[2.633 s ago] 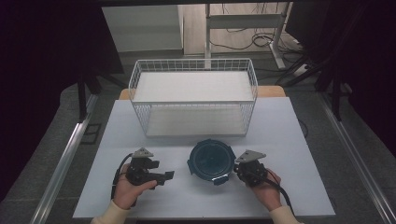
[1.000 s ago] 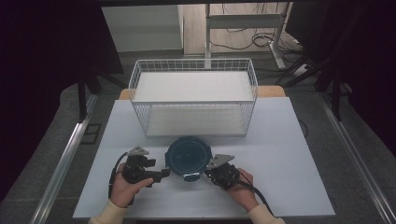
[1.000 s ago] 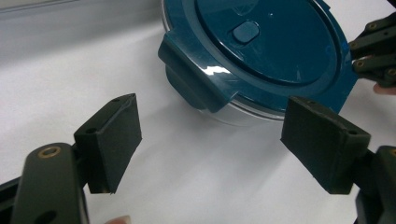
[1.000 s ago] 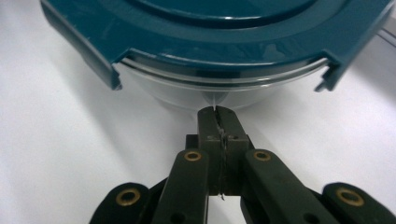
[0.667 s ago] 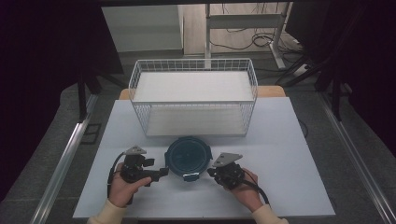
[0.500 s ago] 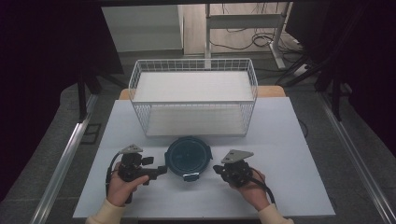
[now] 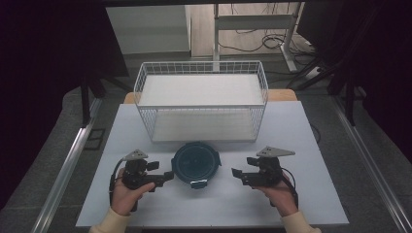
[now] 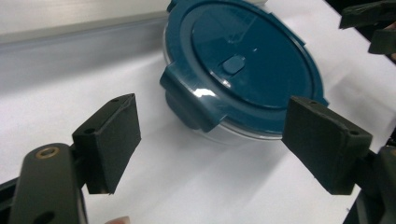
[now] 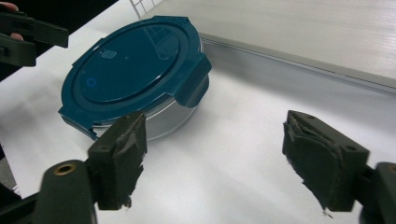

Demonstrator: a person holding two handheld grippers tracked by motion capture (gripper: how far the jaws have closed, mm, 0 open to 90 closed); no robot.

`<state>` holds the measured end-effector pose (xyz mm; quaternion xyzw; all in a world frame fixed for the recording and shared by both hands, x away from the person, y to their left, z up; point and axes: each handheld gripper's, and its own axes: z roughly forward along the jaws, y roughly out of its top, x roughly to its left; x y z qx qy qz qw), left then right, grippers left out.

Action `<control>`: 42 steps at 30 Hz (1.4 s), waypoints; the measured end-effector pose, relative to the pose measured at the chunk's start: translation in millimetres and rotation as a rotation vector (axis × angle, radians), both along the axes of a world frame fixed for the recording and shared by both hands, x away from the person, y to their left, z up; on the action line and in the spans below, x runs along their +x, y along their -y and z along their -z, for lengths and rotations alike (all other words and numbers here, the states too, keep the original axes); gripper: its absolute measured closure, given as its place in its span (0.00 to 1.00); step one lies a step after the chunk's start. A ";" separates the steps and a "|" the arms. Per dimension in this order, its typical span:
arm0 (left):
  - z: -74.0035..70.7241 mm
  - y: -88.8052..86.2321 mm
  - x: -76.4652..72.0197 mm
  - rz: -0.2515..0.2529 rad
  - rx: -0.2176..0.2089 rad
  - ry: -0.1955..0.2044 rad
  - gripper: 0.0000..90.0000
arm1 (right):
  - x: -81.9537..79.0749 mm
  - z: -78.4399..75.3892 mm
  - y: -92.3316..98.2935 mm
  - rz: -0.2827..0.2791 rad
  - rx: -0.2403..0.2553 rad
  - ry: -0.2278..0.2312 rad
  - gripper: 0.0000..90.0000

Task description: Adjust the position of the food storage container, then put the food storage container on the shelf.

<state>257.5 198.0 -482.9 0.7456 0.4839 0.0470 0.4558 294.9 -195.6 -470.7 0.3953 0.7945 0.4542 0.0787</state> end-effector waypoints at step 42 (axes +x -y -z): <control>31.3 9.5 47.3 -0.003 -0.201 -0.254 0.18 | 70.0 38.0 -67.6 -0.033 0.161 -0.367 0.17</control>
